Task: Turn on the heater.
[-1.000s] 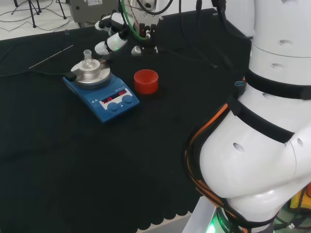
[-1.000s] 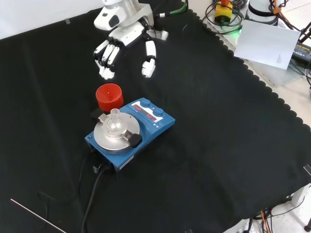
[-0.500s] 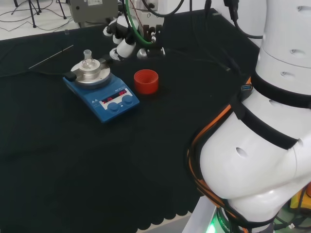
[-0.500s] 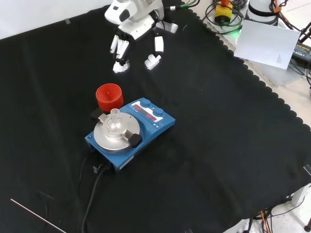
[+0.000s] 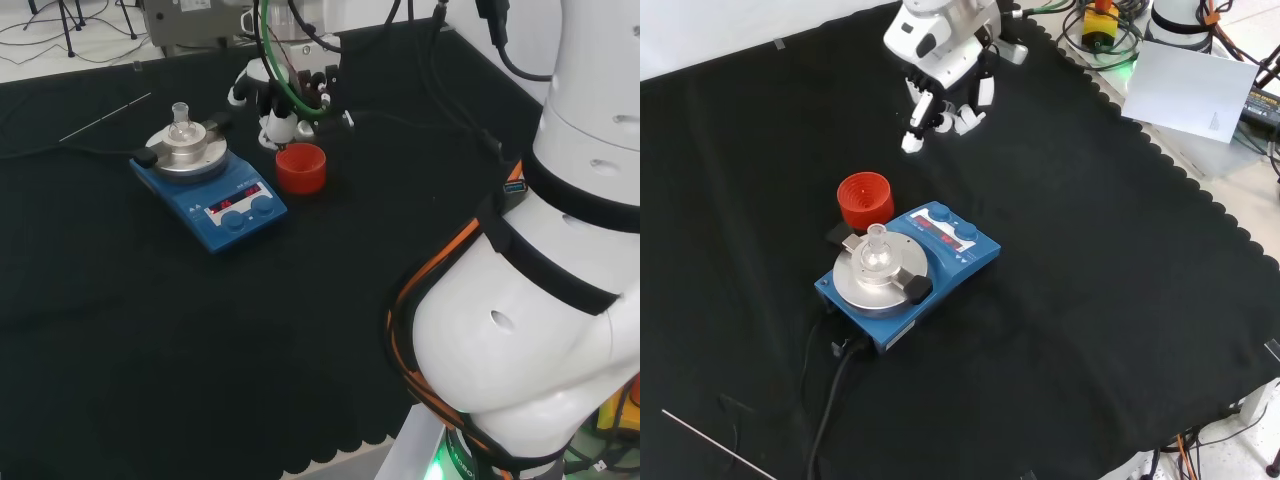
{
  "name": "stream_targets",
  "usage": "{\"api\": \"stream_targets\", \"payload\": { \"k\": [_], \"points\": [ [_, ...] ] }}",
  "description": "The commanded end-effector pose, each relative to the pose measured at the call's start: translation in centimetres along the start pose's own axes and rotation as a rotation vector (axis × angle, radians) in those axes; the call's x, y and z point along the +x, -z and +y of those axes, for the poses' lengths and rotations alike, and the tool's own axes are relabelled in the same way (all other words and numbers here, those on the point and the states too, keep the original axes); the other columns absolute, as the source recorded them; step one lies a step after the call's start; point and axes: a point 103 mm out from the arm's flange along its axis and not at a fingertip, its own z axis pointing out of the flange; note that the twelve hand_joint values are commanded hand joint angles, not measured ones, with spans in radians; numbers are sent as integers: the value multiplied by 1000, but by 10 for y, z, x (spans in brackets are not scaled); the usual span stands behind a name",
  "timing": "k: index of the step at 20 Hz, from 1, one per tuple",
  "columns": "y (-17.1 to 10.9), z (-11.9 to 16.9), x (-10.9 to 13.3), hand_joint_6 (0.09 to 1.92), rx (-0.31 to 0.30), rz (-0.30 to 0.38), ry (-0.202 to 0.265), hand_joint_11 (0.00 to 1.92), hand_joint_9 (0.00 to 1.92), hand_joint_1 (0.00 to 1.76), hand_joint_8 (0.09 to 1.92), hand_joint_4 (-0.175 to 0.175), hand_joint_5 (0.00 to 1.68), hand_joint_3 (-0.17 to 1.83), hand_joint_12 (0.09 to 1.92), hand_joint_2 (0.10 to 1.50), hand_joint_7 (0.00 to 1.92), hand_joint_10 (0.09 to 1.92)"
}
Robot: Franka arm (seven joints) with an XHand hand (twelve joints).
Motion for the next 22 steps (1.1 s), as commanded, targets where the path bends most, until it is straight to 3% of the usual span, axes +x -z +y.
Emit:
{"api": "stream_targets", "payload": {
  "k": [1, 3, 6, 8, 15, 22],
  "points": [
    [-14, -13, 12, 87, 41, -62, 17, 1742, 1542, 1214, 1200, -55, 446, 796, 612, 615, 1280, 876],
    [-16, -16, 16, 87, 33, -98, 27, 1857, 1607, 1217, 1344, -53, 444, 783, 777, 625, 1377, 1027],
    [-18, -18, 21, 87, 61, -112, 24, 1914, 1749, 1283, 1615, -44, 461, 807, 1294, 650, 1519, 1368],
    [-20, -19, 22, 87, 101, -108, 17, 1919, 1793, 1342, 1741, -39, 469, 885, 1473, 648, 1575, 1514],
    [-30, -19, 24, 87, 276, -97, -8, 1920, 1833, 1469, 1895, -30, 413, 1112, 1624, 602, 1636, 1683],
    [-41, -14, 24, 87, 374, -90, -15, 1920, 1844, 1498, 1917, -15, 337, 1177, 1651, 582, 1654, 1707]
  ]
}}
